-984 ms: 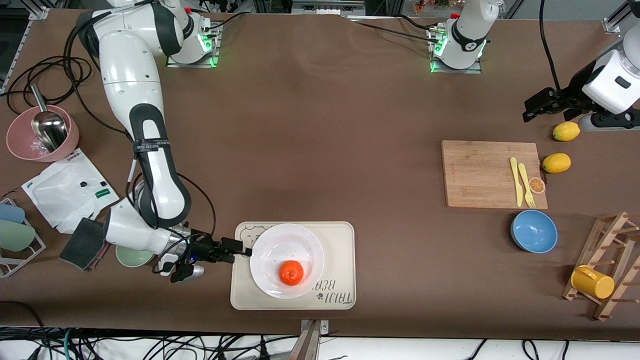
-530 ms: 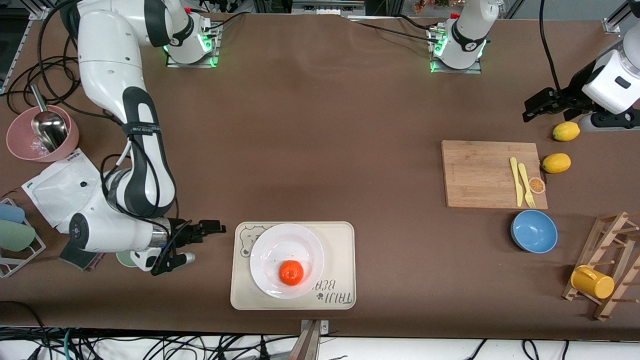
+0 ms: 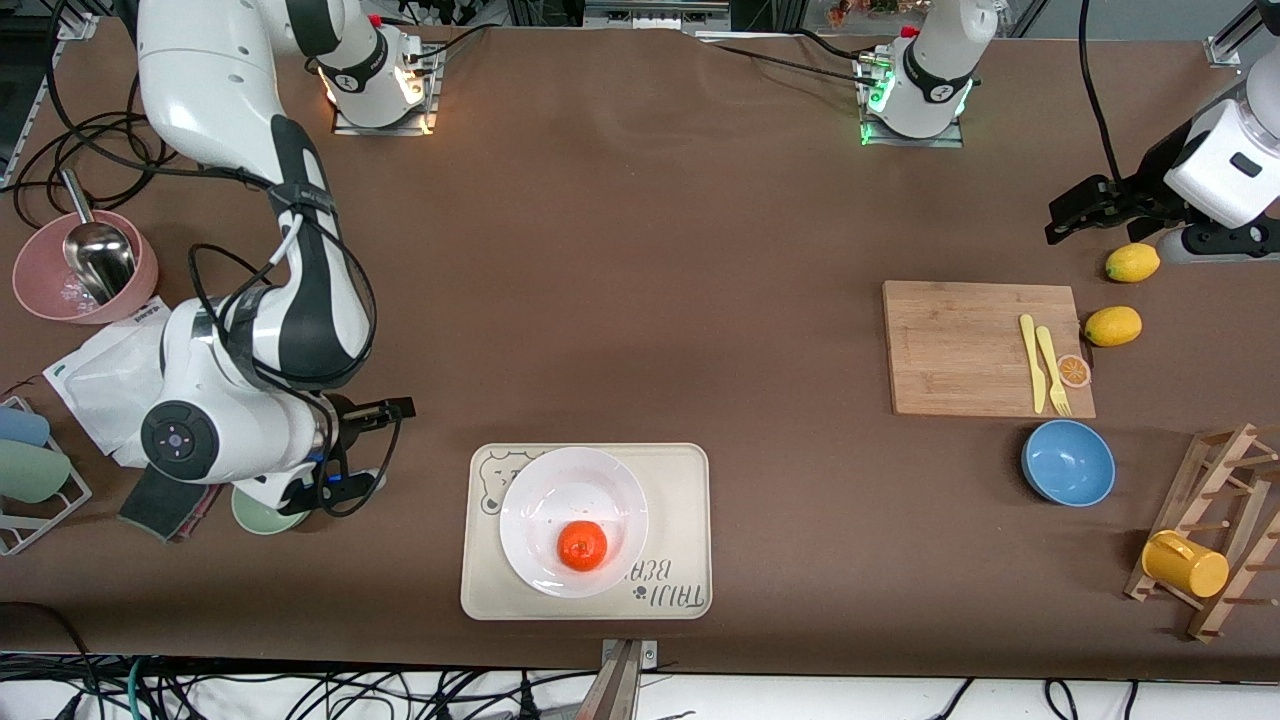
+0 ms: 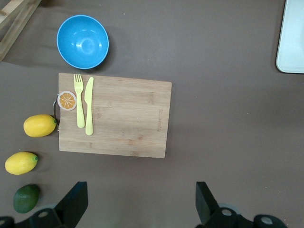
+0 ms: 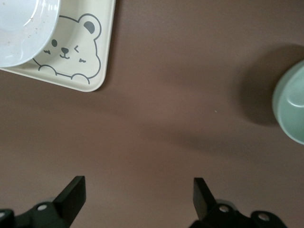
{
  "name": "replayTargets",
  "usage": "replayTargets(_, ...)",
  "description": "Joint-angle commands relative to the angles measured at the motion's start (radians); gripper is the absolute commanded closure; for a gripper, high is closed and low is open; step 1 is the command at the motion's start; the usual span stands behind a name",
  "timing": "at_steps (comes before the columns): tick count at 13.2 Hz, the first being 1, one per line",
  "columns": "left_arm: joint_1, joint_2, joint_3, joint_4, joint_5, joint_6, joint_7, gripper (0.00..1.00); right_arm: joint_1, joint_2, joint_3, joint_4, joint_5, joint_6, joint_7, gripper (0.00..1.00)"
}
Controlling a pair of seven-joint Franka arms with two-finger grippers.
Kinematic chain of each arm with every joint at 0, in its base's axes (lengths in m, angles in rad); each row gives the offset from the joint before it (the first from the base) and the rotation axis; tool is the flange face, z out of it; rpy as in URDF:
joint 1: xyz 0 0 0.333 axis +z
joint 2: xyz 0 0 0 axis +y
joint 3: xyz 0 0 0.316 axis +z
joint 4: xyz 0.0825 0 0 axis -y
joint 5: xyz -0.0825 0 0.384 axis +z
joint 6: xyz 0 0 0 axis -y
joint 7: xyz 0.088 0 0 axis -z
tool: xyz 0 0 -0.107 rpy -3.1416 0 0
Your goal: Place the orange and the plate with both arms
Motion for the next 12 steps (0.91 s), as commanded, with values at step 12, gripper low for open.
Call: replayTargets(12, -0.009, 0.013, 0.007, 0.029, 0.013, -0.021, 0.021, 0.00, -0.124, -0.645, 0.125, -0.523, -0.297, -0.025, 0.097, 0.00)
